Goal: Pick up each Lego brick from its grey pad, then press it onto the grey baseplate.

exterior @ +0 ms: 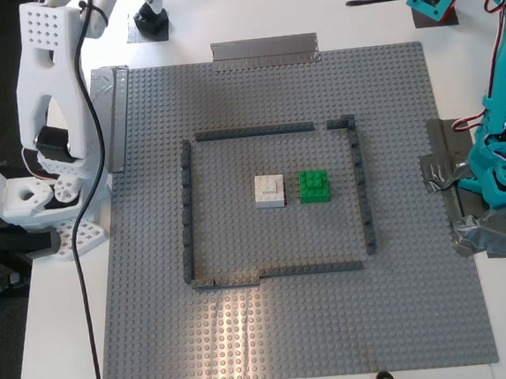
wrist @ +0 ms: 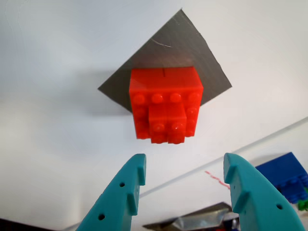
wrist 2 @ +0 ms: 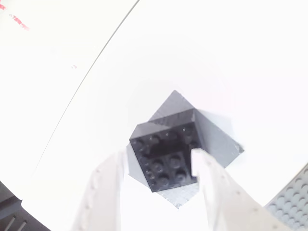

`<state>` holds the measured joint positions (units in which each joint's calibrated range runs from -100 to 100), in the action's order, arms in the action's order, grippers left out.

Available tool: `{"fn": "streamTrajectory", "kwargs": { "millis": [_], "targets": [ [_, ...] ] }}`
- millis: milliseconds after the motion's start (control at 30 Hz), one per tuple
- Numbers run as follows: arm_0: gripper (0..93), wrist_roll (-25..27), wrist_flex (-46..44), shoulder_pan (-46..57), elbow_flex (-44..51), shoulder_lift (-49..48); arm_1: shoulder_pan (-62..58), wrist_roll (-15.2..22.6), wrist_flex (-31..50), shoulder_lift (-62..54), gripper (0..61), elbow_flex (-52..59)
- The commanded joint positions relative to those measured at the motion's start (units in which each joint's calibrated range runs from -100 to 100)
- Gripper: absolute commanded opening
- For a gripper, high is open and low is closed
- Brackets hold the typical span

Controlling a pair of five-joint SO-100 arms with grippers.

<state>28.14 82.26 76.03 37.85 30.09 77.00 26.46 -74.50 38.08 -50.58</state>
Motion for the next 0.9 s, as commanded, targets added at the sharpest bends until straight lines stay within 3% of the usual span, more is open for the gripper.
{"fn": "streamTrajectory", "kwargs": {
  "millis": [0, 733, 867],
  "targets": [
    [18.3, -0.1, 0.2, 0.6, -1.5, -2.8, 0.9, -0.2, 0.7, -4.2, 17.5, -1.6],
    [18.0, -0.1, -3.7, 1.3, -5.1, -2.9, 0.6, -0.1, 0.0, -3.9, 17.9, 1.3],
    [12.9, -0.1, -3.6, 1.3, -5.0, -2.9, 0.7, -0.1, -0.4, -3.9, 17.5, 1.1]
  ]
}}
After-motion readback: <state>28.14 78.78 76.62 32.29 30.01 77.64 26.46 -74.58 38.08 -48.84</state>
